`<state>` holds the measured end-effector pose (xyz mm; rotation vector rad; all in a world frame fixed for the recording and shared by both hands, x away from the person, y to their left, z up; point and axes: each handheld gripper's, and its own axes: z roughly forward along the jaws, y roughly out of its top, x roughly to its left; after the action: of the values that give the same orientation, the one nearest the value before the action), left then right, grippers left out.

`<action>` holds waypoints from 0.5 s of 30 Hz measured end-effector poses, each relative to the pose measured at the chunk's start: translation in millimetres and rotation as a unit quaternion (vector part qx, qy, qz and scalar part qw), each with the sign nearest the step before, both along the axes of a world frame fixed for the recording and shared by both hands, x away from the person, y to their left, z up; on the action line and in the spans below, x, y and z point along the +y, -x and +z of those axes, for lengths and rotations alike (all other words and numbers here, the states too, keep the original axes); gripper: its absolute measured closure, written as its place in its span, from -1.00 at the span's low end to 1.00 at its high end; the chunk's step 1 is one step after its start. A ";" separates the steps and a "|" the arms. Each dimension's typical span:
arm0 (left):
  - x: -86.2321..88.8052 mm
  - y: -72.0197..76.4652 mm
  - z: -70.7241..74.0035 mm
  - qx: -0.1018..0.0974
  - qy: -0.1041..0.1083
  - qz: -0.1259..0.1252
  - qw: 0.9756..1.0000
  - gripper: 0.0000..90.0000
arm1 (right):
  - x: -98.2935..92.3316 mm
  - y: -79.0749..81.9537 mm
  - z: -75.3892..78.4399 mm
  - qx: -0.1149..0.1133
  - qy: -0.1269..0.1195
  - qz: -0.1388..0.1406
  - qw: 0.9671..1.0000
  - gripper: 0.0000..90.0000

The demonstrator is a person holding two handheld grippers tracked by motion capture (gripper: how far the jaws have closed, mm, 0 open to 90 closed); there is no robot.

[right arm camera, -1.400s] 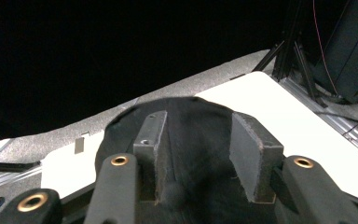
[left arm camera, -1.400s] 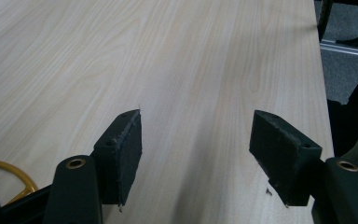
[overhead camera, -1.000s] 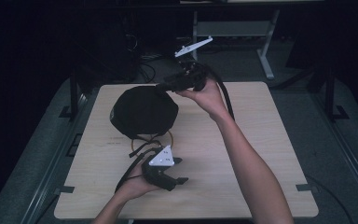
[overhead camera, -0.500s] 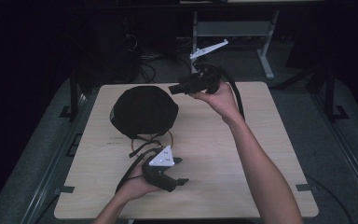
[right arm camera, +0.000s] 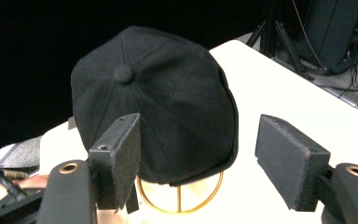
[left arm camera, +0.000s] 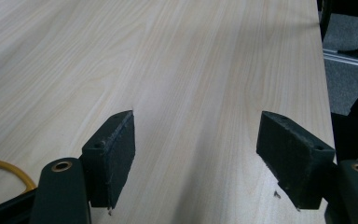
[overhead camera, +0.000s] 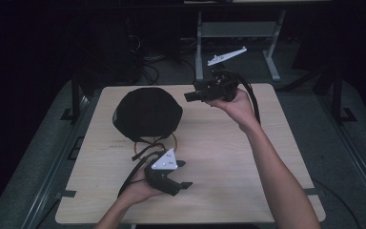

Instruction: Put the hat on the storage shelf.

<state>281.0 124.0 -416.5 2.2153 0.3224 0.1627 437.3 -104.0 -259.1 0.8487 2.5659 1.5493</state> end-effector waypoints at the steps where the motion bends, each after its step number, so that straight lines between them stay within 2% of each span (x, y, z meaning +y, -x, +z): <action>1: 0.2 -0.1 -0.2 0.000 0.000 0.001 1.000 -0.38 | -1.2 0.3 -1.0 0.001 0.003 -0.001 1.000 -0.33; 8: 1.4 -0.5 -0.8 -0.003 -0.002 0.003 1.000 -0.38 | -11.5 3.5 -5.5 0.005 0.000 -0.005 1.000 -0.35; 15: 1.8 0.2 -1.0 -0.001 -0.003 0.003 1.000 -0.38 | -22.6 8.8 -8.7 -0.001 0.001 -0.015 1.000 -0.37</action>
<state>280.8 125.8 -417.5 2.2203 0.3280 0.1701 428.5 -126.5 -267.8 0.8814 2.5416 1.5384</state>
